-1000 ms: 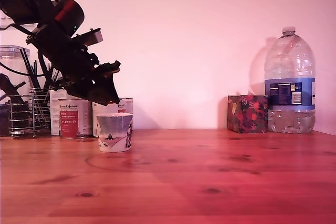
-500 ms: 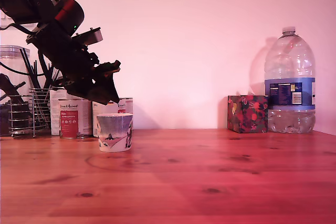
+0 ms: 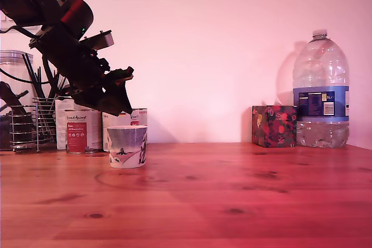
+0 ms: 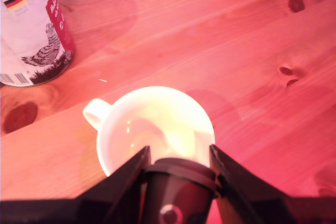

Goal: Pick up the coffee capsules from the table one by one and drop them inside the nearest coffee cup

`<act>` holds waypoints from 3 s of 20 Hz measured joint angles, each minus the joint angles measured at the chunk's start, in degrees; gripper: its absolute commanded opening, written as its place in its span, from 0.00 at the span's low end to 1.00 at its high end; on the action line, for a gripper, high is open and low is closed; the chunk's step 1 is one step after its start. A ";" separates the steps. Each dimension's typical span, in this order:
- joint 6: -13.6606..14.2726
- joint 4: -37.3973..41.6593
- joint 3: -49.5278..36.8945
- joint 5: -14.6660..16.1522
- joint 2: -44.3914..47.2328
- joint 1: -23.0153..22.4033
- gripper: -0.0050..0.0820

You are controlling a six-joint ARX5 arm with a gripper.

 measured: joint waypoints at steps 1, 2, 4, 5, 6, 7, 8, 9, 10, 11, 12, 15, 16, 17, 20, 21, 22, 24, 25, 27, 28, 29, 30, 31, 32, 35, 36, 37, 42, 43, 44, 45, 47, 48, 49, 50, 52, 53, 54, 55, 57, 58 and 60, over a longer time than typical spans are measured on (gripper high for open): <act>0.00 0.00 0.00 0.00 0.00 0.00 0.35; 0.00 0.00 0.00 0.00 0.00 0.00 0.35; 0.00 0.00 0.00 0.00 0.00 0.00 0.35; 0.00 0.02 0.00 0.00 0.00 0.00 0.35; 0.00 0.02 0.00 0.00 0.00 0.00 0.35; 0.00 0.02 0.00 0.00 0.00 0.00 0.35; 0.00 0.07 0.00 0.00 0.00 0.00 0.35; 0.00 0.50 0.00 0.00 0.00 0.02 0.35; 0.00 1.53 0.00 -0.02 0.00 0.00 0.35; -0.02 3.17 0.00 -0.02 0.00 -0.07 0.35; -0.04 5.07 0.00 -0.02 0.00 -0.24 0.35; -0.09 9.97 0.00 0.00 0.00 -0.94 0.35; -0.09 10.67 0.00 -0.02 0.00 -1.18 0.35; -0.11 11.04 0.00 -0.02 -0.02 -1.25 0.35; -0.11 11.19 0.00 -0.02 -0.02 -1.46 0.35; -0.11 11.21 0.00 -0.02 -0.02 -1.46 0.35; -0.09 11.21 0.00 -0.02 0.00 -1.46 0.35; -0.11 10.84 0.00 0.00 0.00 -1.46 0.35; -0.13 9.22 0.48 -0.02 0.02 -1.46 0.35; -0.13 4.81 4.39 -0.02 1.36 -1.46 0.35; -0.13 3.17 7.96 0.02 2.99 -1.46 0.35; -0.13 1.25 11.74 -0.02 4.76 -1.46 0.35; -0.13 -0.70 14.38 -0.04 5.92 -1.44 0.35; -0.13 -2.62 16.09 -0.04 6.71 -1.44 0.35; -0.13 -4.61 17.33 -0.04 7.43 -1.46 0.35; -0.15 -8.55 18.86 -0.02 9.01 -1.44 0.35; -0.15 -9.14 18.86 -0.04 9.09 -1.44 0.35; -0.15 -9.62 18.86 -0.02 9.11 -1.44 0.35; -0.15 -10.19 18.86 0.00 9.55 -1.05 0.35; -0.15 -10.27 18.86 0.00 9.92 -1.01 0.35; -0.15 -10.19 18.86 0.02 10.51 -1.01 0.35; -0.15 -10.25 18.86 0.02 11.02 -0.87 0.35; -0.15 -10.38 18.86 0.22 12.13 -0.70 0.35; -0.15 -10.71 18.86 0.35 12.46 -0.63 0.35; -0.15 -10.99 18.86 0.42 12.52 -0.59 0.35; -0.15 -10.86 18.86 0.44 12.52 -0.59 0.35; -0.15 -10.64 18.86 0.44 12.52 -0.59 0.35; -0.15 -10.60 18.86 0.44 12.52 -0.59 0.35; -0.15 -10.54 18.86 0.44 12.52 -0.59 0.35; -0.15 -10.56 18.86 0.44 12.52 -0.59 0.35; -0.15 -10.62 18.86 0.44 12.52 -0.59 0.35; -0.15 -10.62 18.86 0.44 12.52 -0.59 0.35; -0.15 -10.62 18.86 0.44 12.52 -0.59 0.36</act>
